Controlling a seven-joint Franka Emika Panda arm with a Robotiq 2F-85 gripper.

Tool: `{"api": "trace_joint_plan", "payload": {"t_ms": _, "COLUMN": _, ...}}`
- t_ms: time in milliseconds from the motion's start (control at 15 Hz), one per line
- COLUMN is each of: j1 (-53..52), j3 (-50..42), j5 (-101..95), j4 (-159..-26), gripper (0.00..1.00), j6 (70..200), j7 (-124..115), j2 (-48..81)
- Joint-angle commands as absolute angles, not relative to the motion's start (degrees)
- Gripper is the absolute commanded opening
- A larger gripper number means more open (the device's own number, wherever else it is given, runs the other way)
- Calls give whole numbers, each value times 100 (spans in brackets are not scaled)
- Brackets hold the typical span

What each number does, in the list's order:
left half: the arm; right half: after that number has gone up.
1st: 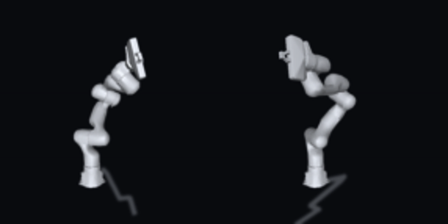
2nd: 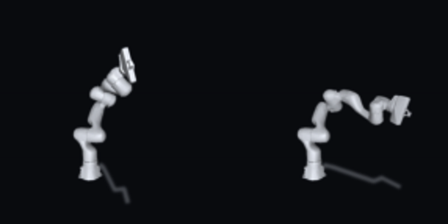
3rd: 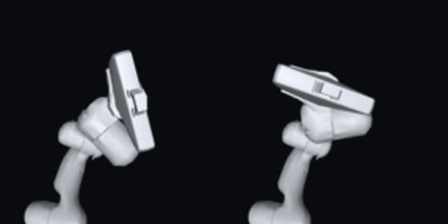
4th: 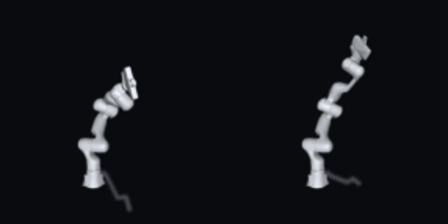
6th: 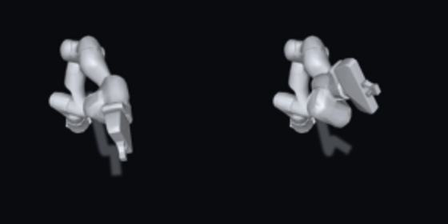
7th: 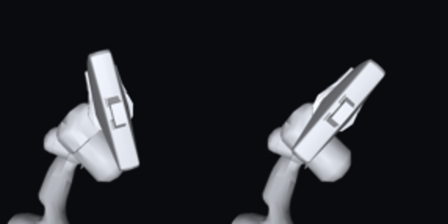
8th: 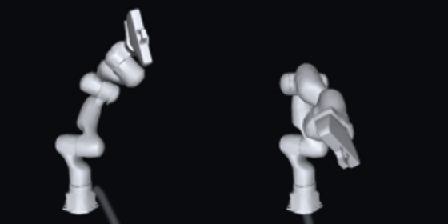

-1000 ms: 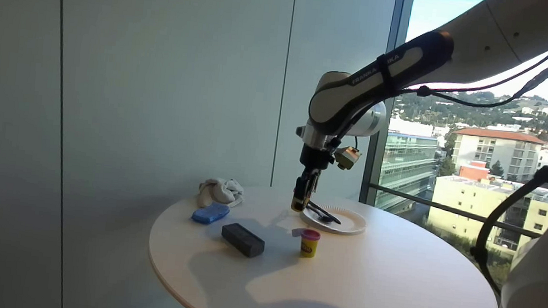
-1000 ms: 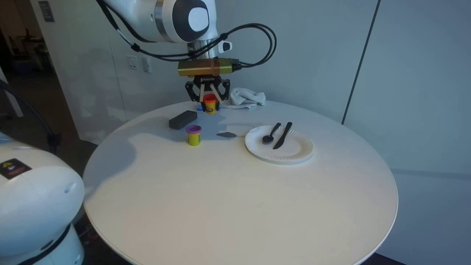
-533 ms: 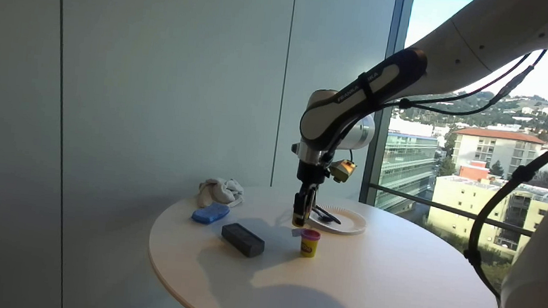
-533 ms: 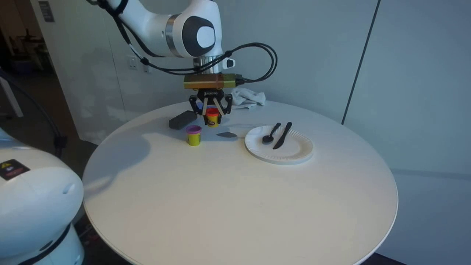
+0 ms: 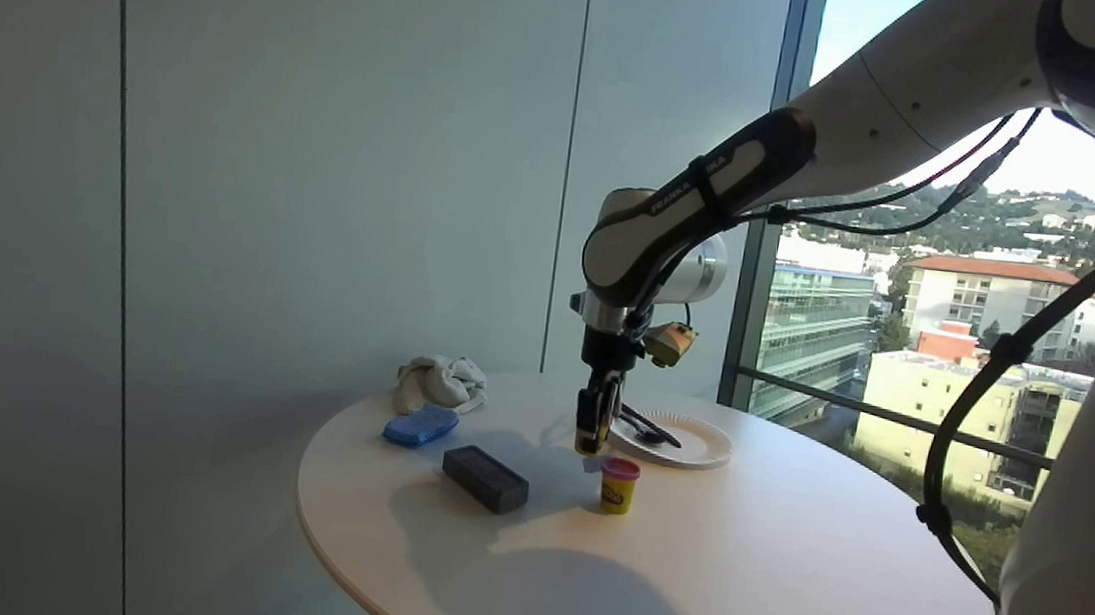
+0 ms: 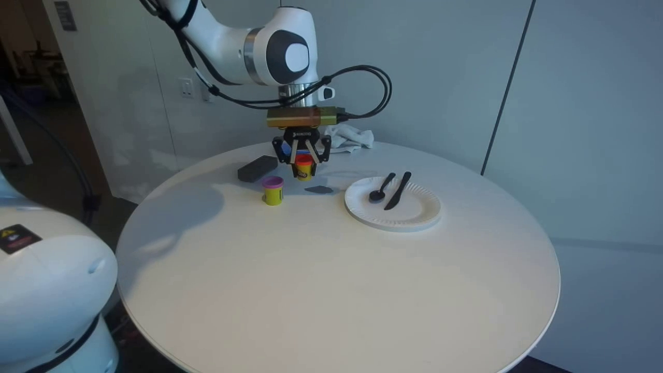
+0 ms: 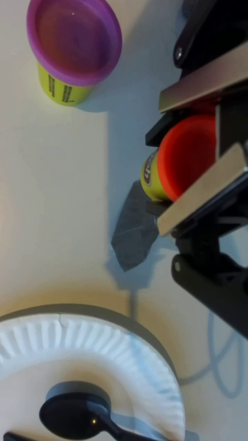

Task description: Take all the things off of the plate

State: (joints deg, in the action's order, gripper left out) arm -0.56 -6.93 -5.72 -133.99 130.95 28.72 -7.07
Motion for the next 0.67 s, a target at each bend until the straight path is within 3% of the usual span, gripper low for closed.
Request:
{"api": "trace_joint_plan", "payload": {"t_ms": 0, "j1": 38, "j3": -577, "j5": -739, "j4": -13050, "gripper": 21, "j6": 12972, "j7": 2854, "j2": -399}}
{"api": "trace_joint_plan", "payload": {"t_ms": 133, "j1": 48, "j3": -570, "j5": -786, "j4": -12992, "gripper": 21, "j6": 13002, "j7": 2925, "j2": -308}}
{"api": "trace_joint_plan", "payload": {"t_ms": 200, "j1": 52, "j3": -558, "j5": -803, "j4": -12961, "gripper": 68, "j6": 12969, "j7": 2886, "j2": -273}}
{"api": "trace_joint_plan", "payload": {"t_ms": 333, "j1": 60, "j3": -543, "j5": -823, "j4": -12928, "gripper": 76, "j6": 12976, "j7": 2906, "j2": -250}}
{"api": "trace_joint_plan", "payload": {"t_ms": 533, "j1": 57, "j3": -500, "j5": -1023, "j4": -12993, "gripper": 99, "j6": 13020, "j7": 2793, "j2": -431}}
{"api": "trace_joint_plan", "payload": {"t_ms": 600, "j1": 55, "j3": -484, "j5": -1133, "j4": -13020, "gripper": 100, "j6": 13021, "j7": 2775, "j2": -538}}
